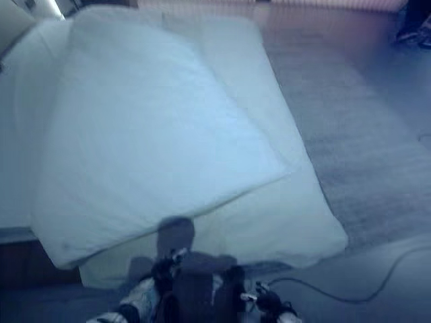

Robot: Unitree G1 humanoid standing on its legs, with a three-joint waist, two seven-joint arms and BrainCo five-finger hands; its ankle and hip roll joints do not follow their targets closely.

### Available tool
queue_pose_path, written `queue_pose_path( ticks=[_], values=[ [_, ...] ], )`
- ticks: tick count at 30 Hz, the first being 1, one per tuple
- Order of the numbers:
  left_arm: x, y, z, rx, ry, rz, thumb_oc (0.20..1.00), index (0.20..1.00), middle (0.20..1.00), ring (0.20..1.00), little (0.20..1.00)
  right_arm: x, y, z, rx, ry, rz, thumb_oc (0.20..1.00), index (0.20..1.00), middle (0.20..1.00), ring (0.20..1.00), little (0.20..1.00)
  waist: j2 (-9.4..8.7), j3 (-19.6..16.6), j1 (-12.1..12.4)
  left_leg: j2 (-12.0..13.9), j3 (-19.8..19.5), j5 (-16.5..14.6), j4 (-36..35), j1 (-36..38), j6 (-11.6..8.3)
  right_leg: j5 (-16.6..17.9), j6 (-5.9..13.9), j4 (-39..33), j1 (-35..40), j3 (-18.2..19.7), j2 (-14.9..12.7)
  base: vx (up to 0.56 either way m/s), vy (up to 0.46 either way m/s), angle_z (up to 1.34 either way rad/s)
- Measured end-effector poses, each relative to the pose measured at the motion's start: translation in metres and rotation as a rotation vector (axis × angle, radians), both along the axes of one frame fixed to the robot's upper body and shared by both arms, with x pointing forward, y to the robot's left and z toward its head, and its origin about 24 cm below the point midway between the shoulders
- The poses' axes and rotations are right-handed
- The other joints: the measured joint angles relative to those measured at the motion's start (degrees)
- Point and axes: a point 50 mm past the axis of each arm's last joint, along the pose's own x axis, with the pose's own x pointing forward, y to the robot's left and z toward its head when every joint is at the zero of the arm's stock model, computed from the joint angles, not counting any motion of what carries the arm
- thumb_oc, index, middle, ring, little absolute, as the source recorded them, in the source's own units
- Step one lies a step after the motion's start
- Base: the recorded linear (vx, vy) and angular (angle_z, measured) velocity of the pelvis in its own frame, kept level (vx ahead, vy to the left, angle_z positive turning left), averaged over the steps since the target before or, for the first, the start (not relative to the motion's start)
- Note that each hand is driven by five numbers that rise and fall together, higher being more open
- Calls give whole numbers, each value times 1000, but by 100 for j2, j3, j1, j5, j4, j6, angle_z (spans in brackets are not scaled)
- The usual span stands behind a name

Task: Make the bed

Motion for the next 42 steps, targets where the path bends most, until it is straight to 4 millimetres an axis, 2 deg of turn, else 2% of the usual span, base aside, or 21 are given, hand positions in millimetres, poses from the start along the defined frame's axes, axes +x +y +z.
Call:
queue_pose_path(
  ticks=[6,10,16,21,24,38,39,40,41,42],
  values=[
    [26,24,36,-125,-103,214,1000,1000,1000,1000,1000,13,1,16,18,-82,0,1000,1000,1000,1000,1000,-18,152,-172,125,20,-193,508,-447,-61,-73,-75,350,-439,118,86,-27,27,-12],
    [32,32,47,-220,-158,287,1000,1000,1000,1000,1000,9,-6,13,3,-73,-12,1000,1000,1000,1000,1000,-30,161,-201,166,21,-193,518,-561,-68,-72,-81,344,-562,113,105,1,24,-3],
    [33,48,52,-299,-184,365,1000,1000,1000,1000,1000,12,0,20,25,-119,2,1000,1000,1000,1000,1000,-43,167,-327,165,45,-196,505,-626,-82,-61,-89,305,-626,136,136,0,11,-3],
    [47,65,80,-350,-265,425,1000,1000,1000,1000,1000,13,5,23,34,-135,20,1000,1000,1000,1000,1000,-137,177,-338,191,16,-202,537,-742,-127,-29,-128,284,-705,126,181,0,0,0],
    [54,68,94,-353,-293,434,1000,1000,1000,1000,1000,12,8,22,31,-132,38,1000,1000,1000,1000,1000,-199,182,-342,205,-21,-209,581,-837,-136,-25,-133,278,-769,108,194,-4,3,1],
    [62,75,114,-343,-343,458,1000,1000,1000,1000,1000,15,18,28,52,-164,58,1000,1000,1000,1000,1000,-335,244,-377,220,-86,-211,715,-1072,-137,-8,-114,307,-942,98,187,0,0,0],
    [62,75,115,-361,-349,470,809,809,809,809,809,15,18,28,52,-163,58,1000,1000,1000,1000,1000,-350,251,-380,223,-86,-211,717,-1074,-137,-8,-113,306,-943,98,188,0,0,0],
    [63,76,117,-371,-355,479,438,438,438,438,438,15,18,28,51,-163,57,1000,1000,1000,1000,1000,-362,258,-383,223,-85,-210,719,-1073,-137,-8,-114,306,-943,98,184,0,0,0],
    [63,76,117,-374,-357,482,369,369,369,369,369,15,18,28,51,-163,57,1000,1000,1000,1000,1000,-364,259,-384,224,-85,-211,718,-1074,-137,-8,-114,306,-944,98,184,0,0,0],
    [63,76,119,-385,-365,489,200,200,200,200,200,14,18,28,49,-162,52,1000,1000,1000,1000,1000,-368,261,-386,228,-85,-210,717,-1075,-138,-8,-114,303,-946,97,186,0,0,0]
  ],
)
